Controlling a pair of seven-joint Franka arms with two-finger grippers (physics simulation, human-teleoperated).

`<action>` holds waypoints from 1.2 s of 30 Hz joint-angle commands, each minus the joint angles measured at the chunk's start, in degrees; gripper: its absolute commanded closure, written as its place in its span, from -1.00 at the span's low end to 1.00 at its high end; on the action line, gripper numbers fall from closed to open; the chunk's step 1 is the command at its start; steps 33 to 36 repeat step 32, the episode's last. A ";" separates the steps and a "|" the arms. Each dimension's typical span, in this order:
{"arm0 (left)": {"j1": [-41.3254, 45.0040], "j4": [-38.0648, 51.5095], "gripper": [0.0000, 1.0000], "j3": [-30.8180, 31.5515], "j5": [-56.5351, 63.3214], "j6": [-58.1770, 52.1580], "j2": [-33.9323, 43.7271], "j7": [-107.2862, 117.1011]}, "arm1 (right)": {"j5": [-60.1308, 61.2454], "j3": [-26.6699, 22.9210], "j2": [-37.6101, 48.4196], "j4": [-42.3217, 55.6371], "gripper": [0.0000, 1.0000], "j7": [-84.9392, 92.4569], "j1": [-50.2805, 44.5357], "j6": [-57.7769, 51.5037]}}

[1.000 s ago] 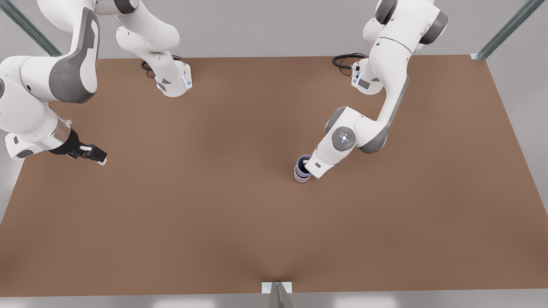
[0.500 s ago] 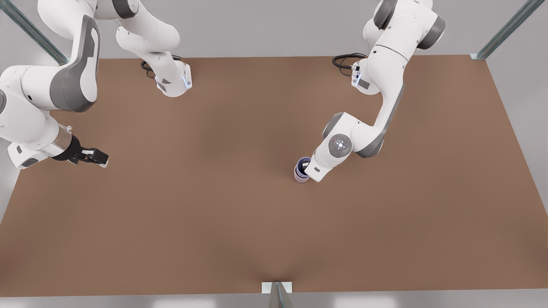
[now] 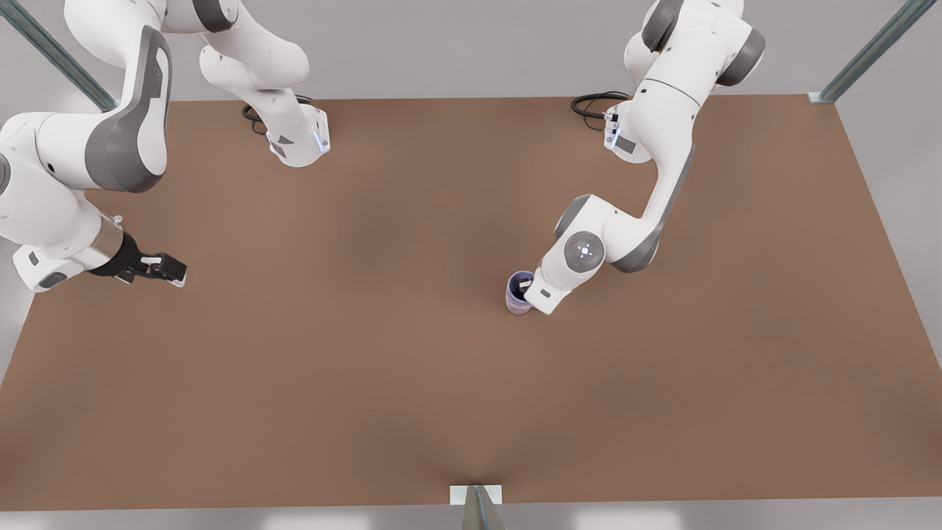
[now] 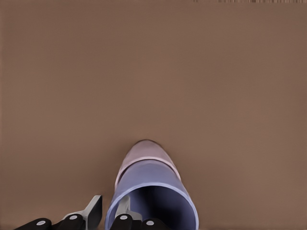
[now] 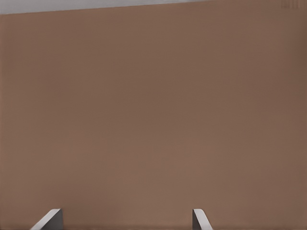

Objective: Stack the cups, with the pink cup at the bottom and the purple cup at the top

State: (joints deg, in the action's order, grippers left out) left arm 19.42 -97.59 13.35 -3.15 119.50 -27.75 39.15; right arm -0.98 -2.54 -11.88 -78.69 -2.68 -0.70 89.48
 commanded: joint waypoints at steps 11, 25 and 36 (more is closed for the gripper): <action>-0.35 5.82 -1.00 -0.60 3.05 -8.48 1.38 -0.21 | -0.61 -0.45 1.51 -0.15 -1.00 1.97 0.17 -0.71; -17.31 17.43 -1.00 -4.65 5.26 -27.39 17.55 -41.09 | -0.61 -1.68 1.50 0.38 -1.00 2.06 0.09 -0.27; -18.98 16.38 -1.00 -2.10 6.05 -28.09 19.84 -41.09 | 0.54 -1.59 1.68 0.38 -1.00 1.97 0.00 -0.62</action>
